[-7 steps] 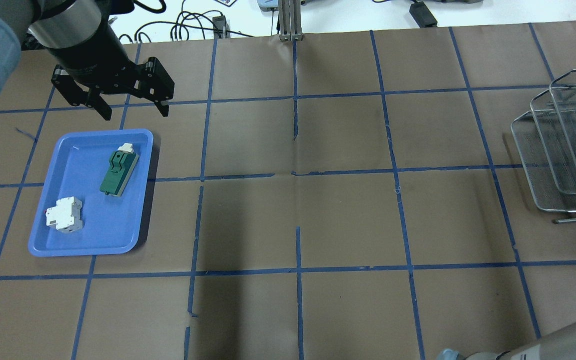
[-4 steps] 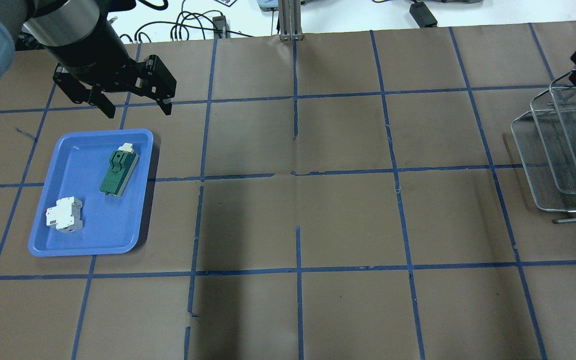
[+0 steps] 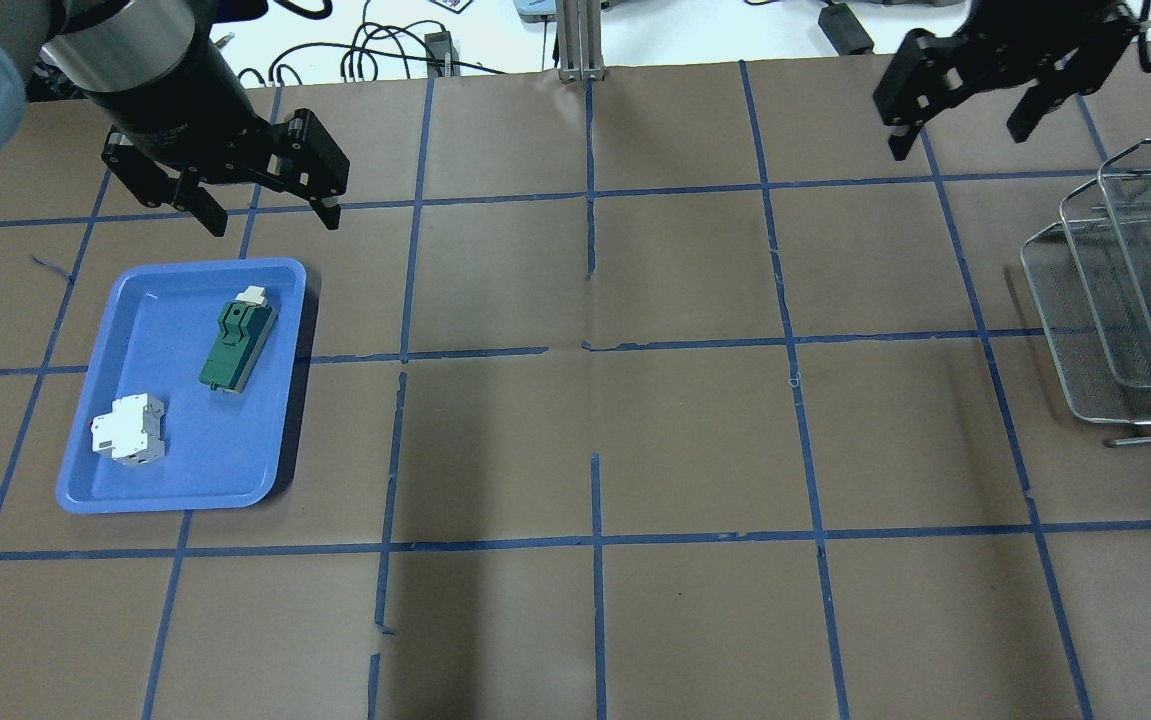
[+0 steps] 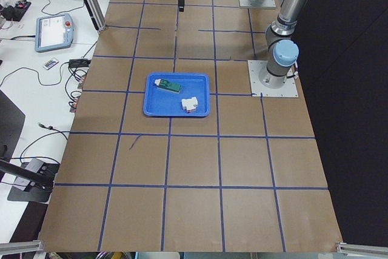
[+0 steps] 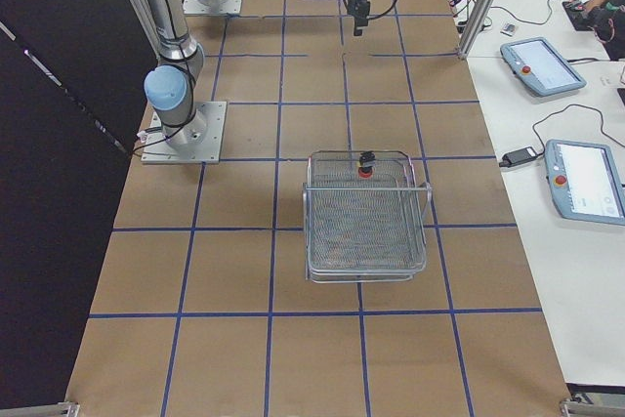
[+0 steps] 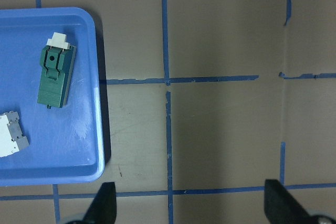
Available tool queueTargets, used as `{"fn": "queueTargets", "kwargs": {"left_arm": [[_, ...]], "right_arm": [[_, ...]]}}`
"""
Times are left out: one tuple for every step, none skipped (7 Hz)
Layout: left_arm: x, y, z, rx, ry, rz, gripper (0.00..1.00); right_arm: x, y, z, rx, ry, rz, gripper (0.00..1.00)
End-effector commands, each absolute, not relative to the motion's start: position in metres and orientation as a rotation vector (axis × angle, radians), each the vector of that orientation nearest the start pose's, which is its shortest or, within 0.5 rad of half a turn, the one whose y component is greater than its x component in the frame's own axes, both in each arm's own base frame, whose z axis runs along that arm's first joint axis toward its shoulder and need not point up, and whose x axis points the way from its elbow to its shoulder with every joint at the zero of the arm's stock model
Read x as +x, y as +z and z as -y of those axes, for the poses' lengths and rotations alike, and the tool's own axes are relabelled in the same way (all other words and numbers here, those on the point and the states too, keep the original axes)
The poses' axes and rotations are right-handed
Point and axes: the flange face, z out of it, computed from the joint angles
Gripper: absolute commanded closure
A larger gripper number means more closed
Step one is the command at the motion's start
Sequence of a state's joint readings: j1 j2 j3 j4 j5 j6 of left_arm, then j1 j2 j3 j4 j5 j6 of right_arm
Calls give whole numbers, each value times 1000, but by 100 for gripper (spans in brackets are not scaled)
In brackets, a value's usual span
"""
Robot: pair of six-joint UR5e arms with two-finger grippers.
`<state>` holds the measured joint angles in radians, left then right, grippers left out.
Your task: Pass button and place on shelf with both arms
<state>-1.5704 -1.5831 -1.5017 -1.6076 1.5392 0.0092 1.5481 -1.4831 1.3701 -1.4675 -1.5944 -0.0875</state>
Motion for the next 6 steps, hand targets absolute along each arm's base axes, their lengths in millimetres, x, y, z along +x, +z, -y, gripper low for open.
{"fn": "queueTargets", "kwargs": {"left_arm": [[-136, 513, 499, 11, -42, -3182, 0], [-137, 512, 499, 13, -39, -3183, 0], [-136, 513, 499, 11, -42, -3183, 0], [-136, 512, 499, 13, -40, -3183, 0], [-136, 512, 498, 15, -42, -3182, 0], [-136, 509, 497, 15, -35, -3183, 0]], "right_arm": [[163, 529, 520, 39, -19, -3162, 0], [163, 529, 521, 44, -19, -3162, 0], [163, 528, 522, 44, -17, -3162, 0], [163, 526, 523, 41, -12, -3164, 0], [163, 526, 523, 41, -15, -3164, 0], [163, 526, 523, 39, -12, -3164, 0]]}}
